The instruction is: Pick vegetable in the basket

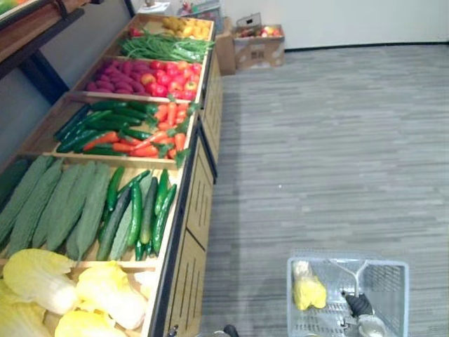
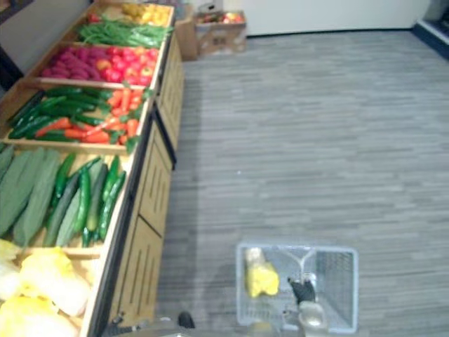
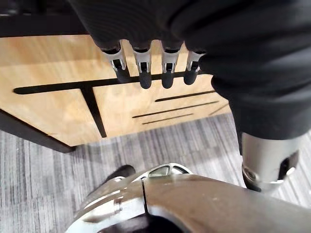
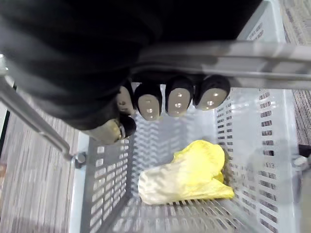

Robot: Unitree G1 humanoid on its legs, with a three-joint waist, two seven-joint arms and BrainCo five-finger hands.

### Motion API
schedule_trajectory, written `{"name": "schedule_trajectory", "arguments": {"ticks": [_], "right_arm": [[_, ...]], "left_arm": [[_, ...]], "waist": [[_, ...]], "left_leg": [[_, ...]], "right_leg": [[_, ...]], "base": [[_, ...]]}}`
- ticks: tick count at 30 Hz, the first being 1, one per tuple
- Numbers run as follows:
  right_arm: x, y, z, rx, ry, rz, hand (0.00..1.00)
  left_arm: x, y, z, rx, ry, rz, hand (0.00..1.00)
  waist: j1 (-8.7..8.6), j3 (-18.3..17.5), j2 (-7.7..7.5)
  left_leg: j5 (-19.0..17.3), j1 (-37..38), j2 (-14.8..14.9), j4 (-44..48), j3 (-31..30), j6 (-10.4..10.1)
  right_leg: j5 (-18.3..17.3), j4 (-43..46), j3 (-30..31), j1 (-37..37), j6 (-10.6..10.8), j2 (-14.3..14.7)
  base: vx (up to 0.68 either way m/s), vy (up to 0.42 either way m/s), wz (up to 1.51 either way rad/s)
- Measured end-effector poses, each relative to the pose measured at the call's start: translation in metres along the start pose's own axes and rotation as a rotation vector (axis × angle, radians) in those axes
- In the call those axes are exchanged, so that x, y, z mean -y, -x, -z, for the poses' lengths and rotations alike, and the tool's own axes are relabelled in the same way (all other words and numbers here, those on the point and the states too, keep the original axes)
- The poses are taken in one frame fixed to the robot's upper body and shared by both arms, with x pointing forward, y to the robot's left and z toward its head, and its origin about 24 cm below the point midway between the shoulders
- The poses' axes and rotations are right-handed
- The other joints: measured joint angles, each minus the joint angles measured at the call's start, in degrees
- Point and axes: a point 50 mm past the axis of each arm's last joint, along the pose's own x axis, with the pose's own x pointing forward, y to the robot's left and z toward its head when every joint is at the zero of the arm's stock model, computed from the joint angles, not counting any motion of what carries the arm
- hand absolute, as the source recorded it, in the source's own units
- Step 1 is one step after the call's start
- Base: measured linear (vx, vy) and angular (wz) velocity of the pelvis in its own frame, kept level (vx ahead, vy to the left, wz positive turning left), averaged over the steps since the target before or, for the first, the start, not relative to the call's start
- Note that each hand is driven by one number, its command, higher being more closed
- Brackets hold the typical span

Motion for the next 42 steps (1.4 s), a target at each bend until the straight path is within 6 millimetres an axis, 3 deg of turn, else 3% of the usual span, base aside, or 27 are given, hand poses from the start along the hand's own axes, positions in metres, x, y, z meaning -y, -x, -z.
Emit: {"name": "schedule_trajectory", "arguments": {"ticks": [1, 3, 4, 6, 7, 11, 13, 14, 15, 17, 19, 21, 23, 24, 26, 27, 28, 30, 31, 32, 33, 35, 37, 38, 40, 41, 42], "right_arm": [[-0.001, 0.0, -0.002, 0.011, -0.003, 0.001, 1.0], [0.001, 0.0, -0.001, 0.013, -0.001, 0.012, 1.0], [0.004, 0.001, 0.001, 0.008, 0.003, 0.027, 1.0], [0.005, 0.0, 0.0, 0.005, -0.002, 0.031, 1.0], [0.008, -0.001, -0.001, 0.007, -0.012, 0.044, 1.0], [0.016, -0.003, -0.006, 0.02, -0.035, 0.078, 1.0], [0.024, -0.004, -0.011, 0.04, -0.039, 0.115, 1.0], [0.027, -0.005, -0.013, 0.044, -0.033, 0.124, 1.0], [0.032, -0.007, -0.018, 0.058, -0.021, 0.134, 1.0], [0.04, -0.011, -0.032, 0.1, -0.013, 0.151, 1.0], [0.045, -0.012, -0.033, 0.1, -0.001, 0.156, 1.0], [0.045, -0.011, -0.027, 0.074, 0.009, 0.149, 1.0], [0.036, -0.009, -0.015, 0.031, 0.033, 0.114, 1.0], [0.034, -0.008, -0.012, 0.024, 0.032, 0.11, 1.0], [0.035, -0.005, -0.004, -0.006, 0.037, 0.112, 1.0], [0.037, -0.004, 0.004, -0.036, 0.039, 0.116, 1.0], [0.038, -0.003, 0.009, -0.062, 0.029, 0.126, 1.0], [0.04, -0.001, 0.014, -0.086, 0.011, 0.138, 1.0], [0.042, 0.001, 0.019, -0.101, 0.005, 0.145, 1.0], [0.038, 0.004, 0.026, -0.126, -0.016, 0.144, 1.0], [0.031, 0.006, 0.028, -0.135, -0.028, 0.131, 1.0], [0.016, 0.005, 0.025, -0.126, -0.044, 0.095, 1.0], [0.006, 0.001, 0.014, -0.093, -0.023, 0.059, 1.0], [0.002, -0.001, 0.007, -0.066, -0.009, 0.043, 1.0], [0.001, -0.003, 0.001, -0.039, 0.007, 0.033, 1.0], [0.002, -0.003, 0.001, -0.029, 0.008, 0.034, 1.0], [-0.001, -0.002, 0.003, -0.032, 0.015, 0.025, 1.0]], "left_arm": [[-0.002, 0.0, 0.0, 0.003, -0.01, -0.005, 0.0], [-0.005, -0.001, 0.001, 0.003, -0.023, -0.015, 0.0], [-0.005, -0.001, 0.001, 0.004, -0.027, -0.018, 0.0], [-0.008, -0.002, -0.002, 0.011, -0.031, -0.028, 0.0], [-0.01, -0.003, -0.003, 0.009, -0.032, -0.037, 0.0], [-0.012, -0.005, -0.007, 0.014, -0.024, -0.062, 0.0], [-0.016, -0.006, -0.01, 0.02, -0.023, -0.082, 0.0], [-0.019, -0.007, -0.011, 0.023, -0.025, -0.095, 0.0], [-0.013, -0.008, -0.016, 0.024, -0.015, -0.082, 0.0], [0.004, -0.006, -0.025, 0.055, 0.015, -0.047, 0.0], [0.006, -0.005, -0.022, 0.047, 0.023, -0.046, 0.0], [0.005, -0.005, -0.021, 0.043, 0.028, -0.051, 0.0], [0.002, -0.004, -0.019, 0.034, 0.074, -0.075, 0.0], [0.001, -0.004, -0.02, 0.036, 0.086, -0.08, 0.0], [-0.001, -0.005, -0.023, 0.043, 0.099, -0.096, 0.0], [-0.003, -0.006, -0.025, 0.052, 0.099, -0.104, 0.0], [-0.003, -0.007, -0.029, 0.065, 0.103, -0.108, 0.0], [-0.003, -0.007, -0.032, 0.068, 0.106, -0.108, 0.0], [0.0, -0.006, -0.03, 0.058, 0.118, -0.106, 0.0], [0.001, -0.006, -0.027, 0.041, 0.137, -0.106, 0.0], [-0.004, -0.007, -0.028, 0.038, 0.145, -0.121, 0.0], [-0.012, -0.009, -0.031, 0.047, 0.167, -0.157, 0.0], [-0.013, -0.009, -0.026, 0.022, 0.164, -0.157, 0.0], [-0.011, -0.008, -0.023, 0.008, 0.157, -0.15, 0.0], [-0.005, -0.005, -0.012, -0.028, 0.13, -0.129, 0.0], [-0.003, -0.003, -0.007, -0.045, 0.123, -0.121, 0.0], [-0.006, -0.002, 0.0, -0.048, 0.092, -0.123, 0.0]], "waist": [[-0.08, 0.3, -0.51], [-0.14, 0.6, -1.13], [-0.27, 0.5, 0.25], [-0.14, 0.7, -1.11], [-0.18, 0.9, -0.97], [-0.19, 1.6, -0.29], [-0.22, 1.7, -0.56], [-0.22, 2.1, -1.42], [-0.11, 2.6, 0.15], [-0.12, 2.1, 2.51], [-0.81, 2.3, 2.97], [-1.25, 2.4, 3.29], [-0.74, 2.5, 3.37], [-0.27, 2.6, 3.3], [0.09, 2.7, 3.16], [0.15, 2.8, 2.93], [1.0, 2.9, 2.77], [1.62, 3.0, 2.61], [1.62, 2.9, 2.97], [1.56, 2.7, 3.07], [1.28, 2.7, 1.35], [1.66, 3.3, -0.39], [2.2, 3.5, -0.68], [2.37, 3.4, -0.63], [2.58, 3.3, -0.38], [2.49, 2.9, -0.18], [2.52, 1.7, -1.53]], "left_leg": [[-0.3, 1.1, 0.1, 0.0, 0.2, 0.0], [-1.0, 3.8, 1.2, -0.2, 0.3, 0.0], [-1.1, 5.6, 2.2, -0.7, 0.0, 0.3], [-1.1, 6.2, 2.6, -1.2, -0.5, 0.5], [-1.0, 5.9, 3.0, -1.3, -1.0, 0.4], [-0.8, 7.1, 3.9, -2.3, -1.8, -0.5], [-1.4, 7.8, 4.5, -2.4, -2.6, -3.3], [-2.1, 9.4, 5.2, -2.5, -2.9, -6.0], [-2.1, 10.2, 6.7, -2.8, -3.0, -6.9], [-0.9, 9.8, 8.6, -1.1, -3.1, -7.6], [0.2, 6.1, 11.7, 8.3, -5.8, -8.1], [6.6, 0.2, 15.0, 21.5, -9.2, -6.7], [19.2, -6.1, 20.2, 34.8, -9.8, -2.8], [15.4, -8.5, 20.7, 40.5, -10.0, -2.8], [7.4, -14.3, 19.0, 48.9, -10.2, -2.8], [3.7, -17.5, 16.0, 48.8, -9.6, -3.1], [1.1, -20.1, 12.8, 42.3, -4.1, -3.2], [2.3, -21.1, 8.0, 25.8, 0.9, -2.4], [9.1, -20.0, 4.3, 11.4, 2.3, -0.2], [12.8, -17.2, 1.6, 2.9, 3.5, 9.6], [13.5, -16.7, -0.3, 1.7, 3.3, 9.6], [12.0, -17.1, -1.2, 2.3, 2.0, 10.7], [10.2, -17.0, -1.1, 4.5, 2.0, 10.5], [8.9, -16.8, -0.8, 6.0, 1.8, 9.6], [5.3, -14.5, -0.9, 5.5, 0.8, 8.0], [4.3, -12.1, -1.4, 4.2, 0.5, 7.4], [2.9, -10.8, -2.6, 3.7, 0.5, 7.6]], "right_leg": [[1.2, 4.2, -0.4, -1.7, -0.3, -0.7], [6.8, 12.3, -1.1, -4.4, -0.3, -1.8], [10.3, 15.4, -2.4, -5.0, -0.5, -2.6], [5.3, 15.7, -7.1, -6.2, -1.4, -4.7], [3.6, 12.4, -8.1, -7.2, -2.3, -4.5], [5.0, -7.4, -6.9, -7.4, -1.0, -4.4], [8.2, -14.4, -6.8, -7.1, -1.3, -4.8], [13.0, -15.2, -6.5, -7.0, -1.7, -4.8], [11.8, -12.2, -7.1, -7.3, -2.0, -3.7], [2.2, -1.3, -7.1, -12.0, -3.1, -3.5], [-2.1, 2.3, -8.0, -11.1, -3.6, -3.2], [-4.4, 2.2, -9.9, -7.6, -4.3, -2.5], [-6.3, -1.2, -11.2, -1.5, -6.4, -0.2], [-6.7, -2.5, -11.2, 0.2, -7.1, 0.4], [-6.8, -7.5, -12.1, 5.0, -7.3, 1.9], [-6.1, -11.3, -13.7, 8.6, -6.7, 2.5], [-4.6, -14.7, -14.9, 11.9, -5.3, 2.9], [-3.9, -17.7, -16.5, 15.1, -4.0, 2.9], [-3.3, -19.6, -17.8, 17.6, -2.8, 3.5], [-2.8, -21.2, -18.4, 20.2, -1.6, 3.7], [-2.3, -21.6, -19.3, 20.7, -1.2, 2.6], [-0.5, -25.4, -18.7, 21.5, -1.0, 3.8], [3.5, -27.2, -18.1, 22.3, -0.5, 4.8], [5.3, -27.7, -16.7, 23.3, 1.3, 4.6], [5.5, -21.8, -14.5, 22.5, 2.2, 3.8], [4.9, -10.3, -13.0, 18.6, 3.1, 1.1], [6.0, 3.8, -10.5, 12.4, 3.5, -3.0]], "base": [[0.05, 0.076, -0.3], [0.13, 0.038, -0.06], [0.18, 0.047, 0.11], [0.22, 0.044, 0.22], [0.2, -0.009, 0.24], [0.24, -0.122, 0.21], [0.3, -0.336, 0.21], [0.27, -0.38, 0.08], [0.25, -0.372, 0.06], [0.23, -0.304, 0.04], [0.29, -0.386, 0.17], [0.37, -0.398, 0.2], [0.4, -0.29, 0.01], [0.39, -0.171, -0.09], [0.41, -0.11, 0.05], [0.49, -0.023, 0.14], [0.65, 0.075, 0.0], [0.51, 0.164, -0.09], [0.49, 0.201, 0.22], [0.59, 0.216, 0.46], [0.46, 0.152, 0.56], [0.32, 0.063, 0.47], [0.21, 0.01, 0.16], [0.16, 0.007, -0.1], [0.15, 0.057, -0.09], [0.17, 0.146, 0.04], [0.15, 0.13, 0.13]]}}
